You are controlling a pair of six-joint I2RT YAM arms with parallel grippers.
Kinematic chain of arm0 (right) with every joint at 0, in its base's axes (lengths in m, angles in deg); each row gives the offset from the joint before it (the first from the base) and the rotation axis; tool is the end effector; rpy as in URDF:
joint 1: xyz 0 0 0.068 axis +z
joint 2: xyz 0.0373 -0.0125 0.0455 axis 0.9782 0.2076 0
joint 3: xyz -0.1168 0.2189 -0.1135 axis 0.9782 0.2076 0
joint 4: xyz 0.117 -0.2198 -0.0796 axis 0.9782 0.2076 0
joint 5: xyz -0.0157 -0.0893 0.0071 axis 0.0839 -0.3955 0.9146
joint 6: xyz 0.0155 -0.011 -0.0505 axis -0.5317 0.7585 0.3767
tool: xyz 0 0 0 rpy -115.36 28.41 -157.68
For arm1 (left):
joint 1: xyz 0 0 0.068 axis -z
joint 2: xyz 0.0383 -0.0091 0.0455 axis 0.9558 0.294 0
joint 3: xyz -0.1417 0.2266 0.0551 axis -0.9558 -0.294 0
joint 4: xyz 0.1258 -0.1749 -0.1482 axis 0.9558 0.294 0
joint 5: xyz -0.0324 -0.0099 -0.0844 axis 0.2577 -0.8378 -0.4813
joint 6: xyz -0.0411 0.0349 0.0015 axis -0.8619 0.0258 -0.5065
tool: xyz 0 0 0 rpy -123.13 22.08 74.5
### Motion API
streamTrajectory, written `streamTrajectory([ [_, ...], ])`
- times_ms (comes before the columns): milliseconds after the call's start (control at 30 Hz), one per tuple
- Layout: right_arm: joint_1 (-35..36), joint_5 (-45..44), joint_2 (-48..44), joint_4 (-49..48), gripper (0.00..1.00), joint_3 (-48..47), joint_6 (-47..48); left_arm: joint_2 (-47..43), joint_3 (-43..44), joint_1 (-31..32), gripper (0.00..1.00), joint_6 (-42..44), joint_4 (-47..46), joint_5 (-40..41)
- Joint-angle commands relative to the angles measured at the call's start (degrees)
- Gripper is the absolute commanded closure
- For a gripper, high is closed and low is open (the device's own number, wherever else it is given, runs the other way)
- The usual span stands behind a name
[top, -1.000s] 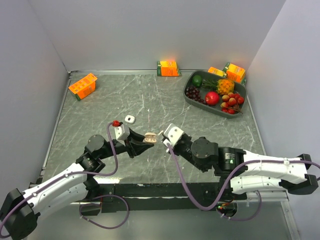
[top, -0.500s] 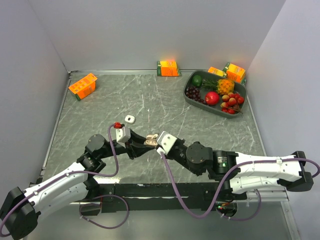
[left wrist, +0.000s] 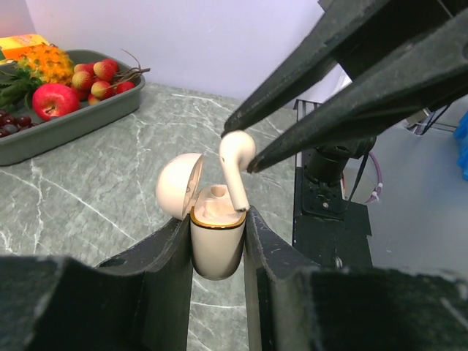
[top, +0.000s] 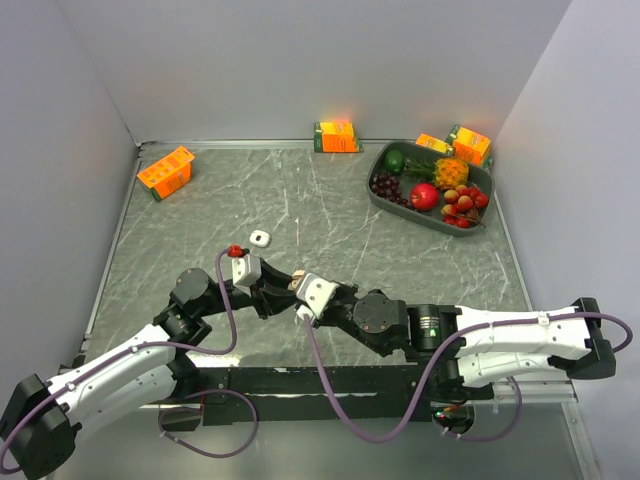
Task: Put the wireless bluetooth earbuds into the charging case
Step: Place the earbud in the charging case.
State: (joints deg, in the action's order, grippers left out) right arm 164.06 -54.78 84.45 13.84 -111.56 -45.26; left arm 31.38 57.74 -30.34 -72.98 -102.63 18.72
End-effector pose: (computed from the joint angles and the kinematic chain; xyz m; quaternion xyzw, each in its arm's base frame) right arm 0.0359 0.2333 0.3589 -0.4926 0.5778 0.1311 0.6374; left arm 0.1171 -0.1358 0.2711 0.3838 0.5300 -0.5164 0.5524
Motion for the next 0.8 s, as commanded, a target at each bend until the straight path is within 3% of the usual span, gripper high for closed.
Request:
streamTrajectory([
  [0, 0.9, -2.4, 0.6, -1.4, 1.00, -1.2, 0.7, -0.7, 2.2, 0.2, 0.99, -0.6, -1.8, 1.1],
  [767, 1.1, -5.8, 3.5, -0.7, 1.00, -2.7, 0.7, -1.3, 1.9, 0.2, 0.99, -1.7, -1.6, 1.7],
])
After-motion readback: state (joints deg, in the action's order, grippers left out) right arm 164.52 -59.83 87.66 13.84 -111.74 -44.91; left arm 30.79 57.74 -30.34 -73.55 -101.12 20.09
